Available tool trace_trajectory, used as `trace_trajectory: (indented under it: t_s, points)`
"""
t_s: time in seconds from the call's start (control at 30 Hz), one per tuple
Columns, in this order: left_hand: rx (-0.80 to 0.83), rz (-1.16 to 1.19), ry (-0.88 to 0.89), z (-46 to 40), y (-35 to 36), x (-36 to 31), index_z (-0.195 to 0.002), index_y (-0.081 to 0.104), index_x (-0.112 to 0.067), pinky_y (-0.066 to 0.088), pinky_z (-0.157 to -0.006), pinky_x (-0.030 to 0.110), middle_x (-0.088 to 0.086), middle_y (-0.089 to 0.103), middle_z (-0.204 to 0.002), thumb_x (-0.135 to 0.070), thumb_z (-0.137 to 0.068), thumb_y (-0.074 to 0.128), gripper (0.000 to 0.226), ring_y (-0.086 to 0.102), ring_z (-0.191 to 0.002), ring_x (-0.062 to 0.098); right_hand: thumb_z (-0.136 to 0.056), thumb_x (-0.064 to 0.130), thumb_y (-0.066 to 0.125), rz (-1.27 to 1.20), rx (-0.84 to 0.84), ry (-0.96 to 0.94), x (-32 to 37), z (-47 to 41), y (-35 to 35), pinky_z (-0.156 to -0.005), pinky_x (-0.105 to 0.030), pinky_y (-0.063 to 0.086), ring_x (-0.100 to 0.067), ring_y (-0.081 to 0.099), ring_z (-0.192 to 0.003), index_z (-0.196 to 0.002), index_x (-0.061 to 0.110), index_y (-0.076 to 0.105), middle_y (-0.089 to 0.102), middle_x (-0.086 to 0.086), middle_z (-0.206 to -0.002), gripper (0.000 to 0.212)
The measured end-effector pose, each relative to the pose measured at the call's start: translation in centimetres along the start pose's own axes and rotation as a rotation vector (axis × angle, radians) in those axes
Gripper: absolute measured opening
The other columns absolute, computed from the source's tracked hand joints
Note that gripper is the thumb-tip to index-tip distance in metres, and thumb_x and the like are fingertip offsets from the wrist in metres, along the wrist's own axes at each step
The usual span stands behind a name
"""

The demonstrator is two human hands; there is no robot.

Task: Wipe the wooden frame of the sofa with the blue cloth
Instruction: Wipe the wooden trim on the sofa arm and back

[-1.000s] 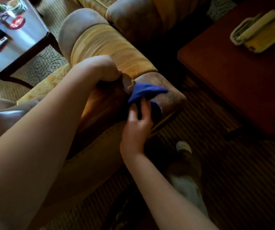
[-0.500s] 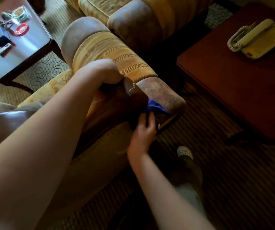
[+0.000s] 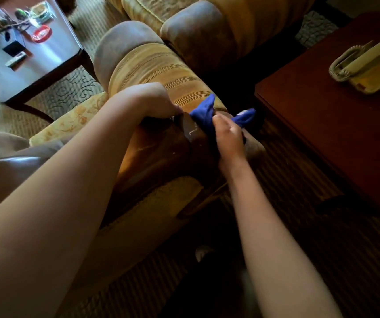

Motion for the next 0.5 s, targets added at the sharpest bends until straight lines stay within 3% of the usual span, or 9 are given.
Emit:
trace_trajectory:
  t_s: [0.07,0.13,0.23,0.3,0.37,0.5]
  points:
    - [0.011,0.043,-0.01,0.0,-0.2,0.1,-0.109,0.063,0.001,0.039,-0.073,0.033,0.011,0.052,-0.093,-0.049,-0.092,0.052,0.054,0.05,-0.085,0.027,-0.077,0.021,0.048,0.071,0.141,0.037,-0.1,0.0,-0.1,-0.092,-0.045,0.05,-0.027,0.065,-0.094,-0.08,0.022,0.072,0.071,-0.007,-0.088,0.025]
    - [0.015,0.07,-0.029,0.1,-0.3,0.4,-0.109,0.063,0.0,0.039,-0.072,0.031,0.011,0.054,-0.093,-0.043,-0.094,0.052,0.046,0.051,-0.084,0.025,-0.08,0.02,0.049,0.131,0.217,-0.028,0.4,1.6,0.0,-0.096,-0.048,0.048,-0.029,0.062,-0.103,-0.088,0.03,0.073,0.07,-0.008,-0.099,0.028]
    - [0.026,0.104,-0.072,0.2,-0.3,0.6,-0.109,0.063,-0.001,0.04,-0.072,0.029,0.011,0.056,-0.094,-0.033,-0.095,0.051,0.037,0.053,-0.084,0.025,-0.08,0.017,0.051,0.212,0.276,-0.203,1.8,4.2,0.8,-0.109,-0.029,0.035,-0.01,0.048,-0.126,-0.096,0.039,0.067,0.058,0.017,-0.121,0.032]
    - [0.047,0.11,-0.094,0.4,-0.2,0.5,-0.11,0.063,-0.001,0.041,-0.073,0.029,0.011,0.056,-0.096,-0.028,-0.095,0.049,0.035,0.054,-0.086,0.026,-0.083,0.018,0.052,0.352,0.308,-0.321,2.3,4.3,1.5,-0.114,-0.032,0.027,-0.008,0.038,-0.133,-0.104,0.031,0.068,0.051,0.021,-0.127,0.029]
    - [0.069,0.124,-0.122,0.6,-0.3,0.5,-0.112,0.062,-0.001,0.041,-0.073,0.029,0.011,0.055,-0.098,-0.026,-0.095,0.048,0.034,0.053,-0.088,0.027,-0.086,0.018,0.051,0.469,0.36,-0.364,2.5,3.0,2.4,-0.113,-0.035,0.029,-0.012,0.041,-0.131,-0.11,0.015,0.068,0.054,0.007,-0.13,0.03]
    - [0.116,0.151,-0.167,1.1,-0.5,0.7,-0.113,0.062,0.001,0.039,-0.064,0.029,0.013,0.054,-0.099,-0.023,-0.097,0.044,0.034,0.052,-0.087,0.025,-0.093,0.009,0.052,0.575,0.455,-0.247,2.8,-1.0,4.1,-0.107,-0.021,0.031,-0.01,0.043,-0.127,-0.126,0.004,0.058,0.052,-0.007,-0.137,0.034]
Point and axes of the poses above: each hand's wrist, its own z-axis away from the middle knuckle, its own y-axis out of the palm, x = y × z, the point moved 7 cm from there along -z, towards the middle knuckle
